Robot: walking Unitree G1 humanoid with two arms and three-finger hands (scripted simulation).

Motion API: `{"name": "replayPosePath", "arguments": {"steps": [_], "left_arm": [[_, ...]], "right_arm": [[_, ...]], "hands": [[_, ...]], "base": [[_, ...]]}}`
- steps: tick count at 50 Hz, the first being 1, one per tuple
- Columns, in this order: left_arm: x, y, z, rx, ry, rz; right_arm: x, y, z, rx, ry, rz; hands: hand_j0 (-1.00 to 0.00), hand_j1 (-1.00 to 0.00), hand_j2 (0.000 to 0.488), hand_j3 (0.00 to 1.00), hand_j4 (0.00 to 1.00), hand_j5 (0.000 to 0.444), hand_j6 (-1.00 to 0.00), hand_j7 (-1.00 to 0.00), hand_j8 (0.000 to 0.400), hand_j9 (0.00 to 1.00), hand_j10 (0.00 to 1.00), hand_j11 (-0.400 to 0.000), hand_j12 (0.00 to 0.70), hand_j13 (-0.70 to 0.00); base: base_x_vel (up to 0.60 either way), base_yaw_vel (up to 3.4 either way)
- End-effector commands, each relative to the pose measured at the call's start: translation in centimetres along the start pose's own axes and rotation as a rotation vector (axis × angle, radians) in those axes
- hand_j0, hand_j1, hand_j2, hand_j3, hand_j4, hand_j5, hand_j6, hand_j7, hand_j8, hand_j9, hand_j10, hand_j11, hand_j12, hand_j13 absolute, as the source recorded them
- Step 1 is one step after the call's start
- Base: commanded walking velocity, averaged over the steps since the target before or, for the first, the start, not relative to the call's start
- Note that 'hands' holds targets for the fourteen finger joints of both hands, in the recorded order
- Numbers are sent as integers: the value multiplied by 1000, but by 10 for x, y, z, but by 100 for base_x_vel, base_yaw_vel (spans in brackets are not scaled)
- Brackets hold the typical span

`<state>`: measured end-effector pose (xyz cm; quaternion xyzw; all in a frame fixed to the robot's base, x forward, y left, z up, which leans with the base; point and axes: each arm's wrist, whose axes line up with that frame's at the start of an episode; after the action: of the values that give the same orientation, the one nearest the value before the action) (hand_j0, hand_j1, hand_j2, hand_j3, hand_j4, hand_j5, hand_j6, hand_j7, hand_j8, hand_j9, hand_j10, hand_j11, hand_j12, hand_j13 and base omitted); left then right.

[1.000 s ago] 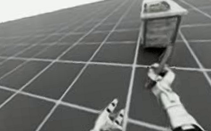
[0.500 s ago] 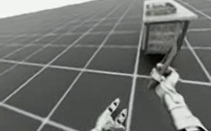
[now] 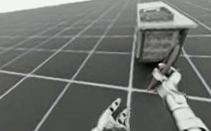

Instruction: Pick up and drop off the object

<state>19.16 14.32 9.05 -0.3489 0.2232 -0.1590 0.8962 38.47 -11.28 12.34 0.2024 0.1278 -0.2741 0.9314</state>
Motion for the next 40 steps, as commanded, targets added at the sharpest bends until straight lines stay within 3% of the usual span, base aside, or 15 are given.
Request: {"name": "replayPosePath", "arguments": {"steps": [1,40], "left_arm": [[-1,1,0,-8,-6,-5],[-1,1,0,-8,-6,-5]], "right_arm": [[-5,8,9,7,-38,29],[-5,8,9,7,-38,29]], "hands": [[0,0,0,1000,1000,0,0,0,0,1000,1000,-400,0,-700],[0,0,0,1000,1000,0,0,0,0,1000,1000,-400,0,-700]], "base": [[55,-9],[57,-5]]}}
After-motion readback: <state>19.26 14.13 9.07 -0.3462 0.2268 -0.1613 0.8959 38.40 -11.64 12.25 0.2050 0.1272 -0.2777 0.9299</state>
